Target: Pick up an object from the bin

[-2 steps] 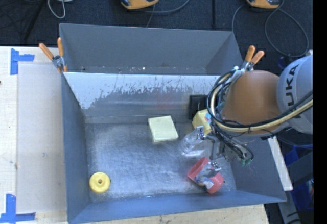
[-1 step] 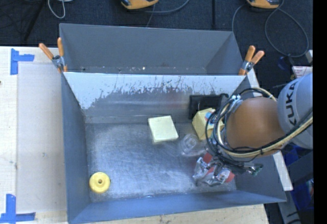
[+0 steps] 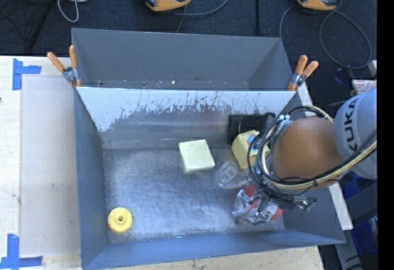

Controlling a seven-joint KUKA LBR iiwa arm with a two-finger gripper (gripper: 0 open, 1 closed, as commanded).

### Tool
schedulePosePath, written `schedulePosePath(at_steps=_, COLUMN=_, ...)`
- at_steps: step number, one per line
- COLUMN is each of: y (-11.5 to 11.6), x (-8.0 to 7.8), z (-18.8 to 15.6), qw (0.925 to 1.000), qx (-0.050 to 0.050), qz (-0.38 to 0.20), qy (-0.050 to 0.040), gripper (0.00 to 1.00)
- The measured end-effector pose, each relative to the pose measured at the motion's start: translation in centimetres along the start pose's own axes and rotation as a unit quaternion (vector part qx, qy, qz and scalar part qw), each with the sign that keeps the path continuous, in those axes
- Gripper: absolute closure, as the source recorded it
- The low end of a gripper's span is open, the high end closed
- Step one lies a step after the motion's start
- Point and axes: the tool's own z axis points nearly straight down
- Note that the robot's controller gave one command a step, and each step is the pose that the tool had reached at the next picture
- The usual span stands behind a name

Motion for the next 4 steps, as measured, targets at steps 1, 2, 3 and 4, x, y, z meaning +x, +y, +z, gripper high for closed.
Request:
schedulePosePath(at_steps=1, y=0.1, x=0.6, z=-2.9, qw=0.9997, qx=-0.005, qz=0.025, qy=0.0058, gripper=1.00)
schedulePosePath(at_steps=2, y=-5.8, x=0.4, z=-3.6, qw=0.9989, qx=-0.002, qz=0.048, qy=0.0036, gripper=0.00)
schedulePosePath(at_steps=3, y=-5.8, x=0.4, z=-3.6, qw=0.9988, qx=-0.002, qz=0.048, qy=0.0037, gripper=0.00)
schedulePosePath(at_steps=4, y=-11.2, x=-0.3, z=-1.0, qw=0.9991, qx=-0.019, qz=0.037, qy=-0.0016, gripper=1.00)
